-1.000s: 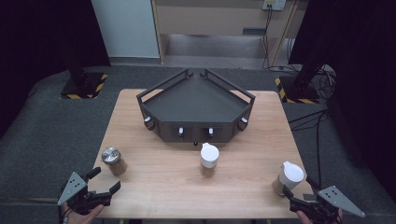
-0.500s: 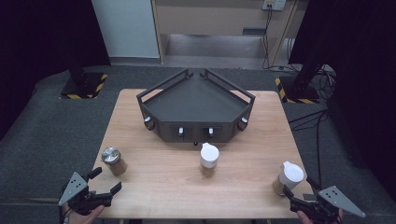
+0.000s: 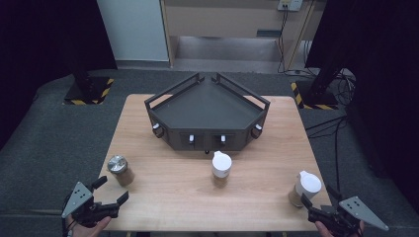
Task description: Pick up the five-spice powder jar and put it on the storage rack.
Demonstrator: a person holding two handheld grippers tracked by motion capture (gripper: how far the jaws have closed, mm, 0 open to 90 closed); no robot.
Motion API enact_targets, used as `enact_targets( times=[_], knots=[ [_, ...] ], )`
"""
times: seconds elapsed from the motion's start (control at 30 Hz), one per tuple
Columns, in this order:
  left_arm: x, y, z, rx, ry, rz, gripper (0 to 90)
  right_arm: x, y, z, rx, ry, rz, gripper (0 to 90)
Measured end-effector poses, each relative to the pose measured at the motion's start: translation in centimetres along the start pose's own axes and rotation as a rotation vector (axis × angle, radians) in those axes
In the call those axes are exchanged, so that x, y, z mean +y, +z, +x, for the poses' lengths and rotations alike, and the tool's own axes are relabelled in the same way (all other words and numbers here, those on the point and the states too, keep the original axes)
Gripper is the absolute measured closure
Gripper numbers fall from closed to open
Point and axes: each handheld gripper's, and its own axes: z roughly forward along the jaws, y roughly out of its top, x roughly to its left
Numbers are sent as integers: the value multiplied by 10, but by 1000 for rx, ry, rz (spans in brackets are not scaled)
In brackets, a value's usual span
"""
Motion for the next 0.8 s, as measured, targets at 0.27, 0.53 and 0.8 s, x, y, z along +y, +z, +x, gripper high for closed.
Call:
enact_targets(
  times=[0.27, 0.53, 0.8],
  knots=[
    [14, 2, 0, 39, -18, -3, 15, -1, 1, -1, 6, -8, -6, 49],
    [30, 13, 6, 79, -41, 9, 18, -1, 0, -1, 9, -8, -6, 49],
    [43, 32, 9, 129, -39, 44, 42, 0, 0, -1, 13, -13, -6, 51]
  ],
)
